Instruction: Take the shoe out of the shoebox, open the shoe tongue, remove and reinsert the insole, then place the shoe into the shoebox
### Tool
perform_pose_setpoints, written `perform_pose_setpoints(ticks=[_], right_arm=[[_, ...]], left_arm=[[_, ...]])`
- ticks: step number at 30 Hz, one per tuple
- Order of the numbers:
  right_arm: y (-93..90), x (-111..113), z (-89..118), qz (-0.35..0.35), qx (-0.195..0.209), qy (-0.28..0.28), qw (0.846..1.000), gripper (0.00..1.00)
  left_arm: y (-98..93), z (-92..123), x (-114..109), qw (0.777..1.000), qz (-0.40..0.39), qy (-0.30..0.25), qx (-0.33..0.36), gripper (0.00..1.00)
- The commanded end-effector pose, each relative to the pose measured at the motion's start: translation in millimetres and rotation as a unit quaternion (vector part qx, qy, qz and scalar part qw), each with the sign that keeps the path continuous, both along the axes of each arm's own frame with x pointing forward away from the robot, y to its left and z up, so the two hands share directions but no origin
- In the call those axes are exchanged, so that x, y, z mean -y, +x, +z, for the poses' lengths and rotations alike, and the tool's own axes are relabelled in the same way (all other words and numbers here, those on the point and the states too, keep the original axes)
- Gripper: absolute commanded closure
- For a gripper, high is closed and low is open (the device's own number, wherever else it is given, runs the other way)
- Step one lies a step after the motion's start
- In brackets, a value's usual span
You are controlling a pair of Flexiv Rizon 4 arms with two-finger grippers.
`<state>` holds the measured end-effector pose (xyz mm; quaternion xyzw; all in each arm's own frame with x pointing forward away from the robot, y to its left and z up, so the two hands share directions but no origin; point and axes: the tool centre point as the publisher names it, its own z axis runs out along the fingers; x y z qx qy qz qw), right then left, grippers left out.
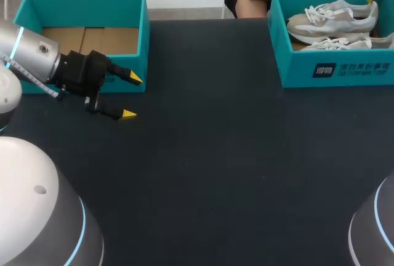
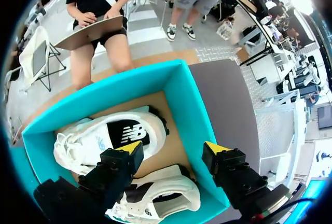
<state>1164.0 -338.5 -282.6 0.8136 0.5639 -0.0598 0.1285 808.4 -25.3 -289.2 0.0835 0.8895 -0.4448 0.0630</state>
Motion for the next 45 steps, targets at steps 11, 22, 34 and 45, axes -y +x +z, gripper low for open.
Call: perform_pose_setpoints(ticks=[11, 22, 34, 45], right_arm=[[-91.9, -62, 63, -0.033, 0.098, -0.006, 0.995, 0.27], [-101.7, -77, 89, -0.031, 0.113, 0.001, 0.993, 0.00], [-101.7, -77, 89, -0.031, 0.113, 0.001, 0.993, 0.00], [-122.9, -91, 88, -0.010, 0.089, 0.017, 0.996, 0.00]], left_arm=[[0.1, 0, 0, 1.000, 0.000, 0.001, 0.000, 0.00], [0.1, 0, 0, 1.000, 0.000, 0.001, 0.000, 0.00], [0.1, 0, 0, 1.000, 0.000, 0.001, 0.000, 0.00], [12.7, 27, 4, 0.943, 0.273, 0.113, -0.151, 0.00]])
